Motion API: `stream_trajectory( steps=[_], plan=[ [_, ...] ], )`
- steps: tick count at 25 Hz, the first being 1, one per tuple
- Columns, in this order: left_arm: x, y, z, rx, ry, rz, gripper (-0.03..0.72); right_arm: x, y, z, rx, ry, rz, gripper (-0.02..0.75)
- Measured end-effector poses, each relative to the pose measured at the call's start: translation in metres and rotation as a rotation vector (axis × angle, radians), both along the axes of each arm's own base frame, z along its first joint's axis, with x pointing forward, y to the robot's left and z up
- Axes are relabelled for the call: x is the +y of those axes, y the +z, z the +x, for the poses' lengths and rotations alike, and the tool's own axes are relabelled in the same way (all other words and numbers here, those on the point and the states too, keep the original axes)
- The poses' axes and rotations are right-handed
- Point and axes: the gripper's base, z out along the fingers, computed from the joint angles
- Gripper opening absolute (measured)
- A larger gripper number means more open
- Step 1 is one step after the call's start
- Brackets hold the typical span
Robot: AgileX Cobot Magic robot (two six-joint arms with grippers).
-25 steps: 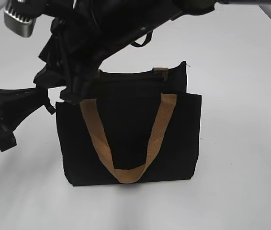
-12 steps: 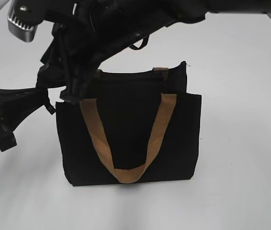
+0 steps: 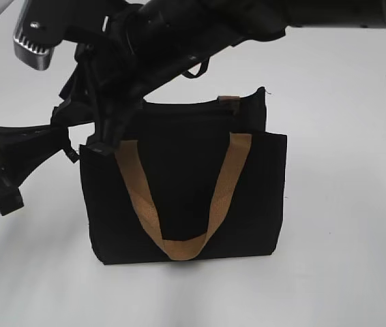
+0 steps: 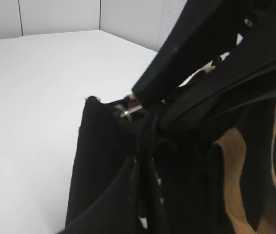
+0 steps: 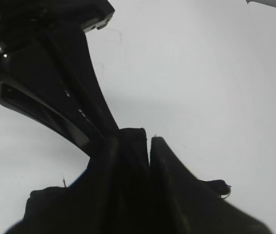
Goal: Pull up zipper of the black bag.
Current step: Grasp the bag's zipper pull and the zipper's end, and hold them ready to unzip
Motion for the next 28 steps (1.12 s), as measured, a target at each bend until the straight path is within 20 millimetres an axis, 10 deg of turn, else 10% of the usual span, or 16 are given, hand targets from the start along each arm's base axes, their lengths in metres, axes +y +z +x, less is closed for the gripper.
stream_trajectory(
  steps=[7, 19, 28],
  plan=[
    [0.0, 0.0, 0.0, 0.001, 0.003, -0.001, 0.009, 0.001, -0.005, 0.001, 0.009, 0.001, -0.008, -0.001],
    [0.006, -0.009, 0.004, 0.08, 0.085, 0.06, 0.008, -0.012, 0.045, -0.009, -0.077, -0.049, 0.101, -0.001],
    [0.003, 0.005, 0.003, -0.018, 0.048, -0.058, 0.008, -0.013, 0.04, -0.004, -0.08, -0.066, 0.089, 0.018]
  ],
)
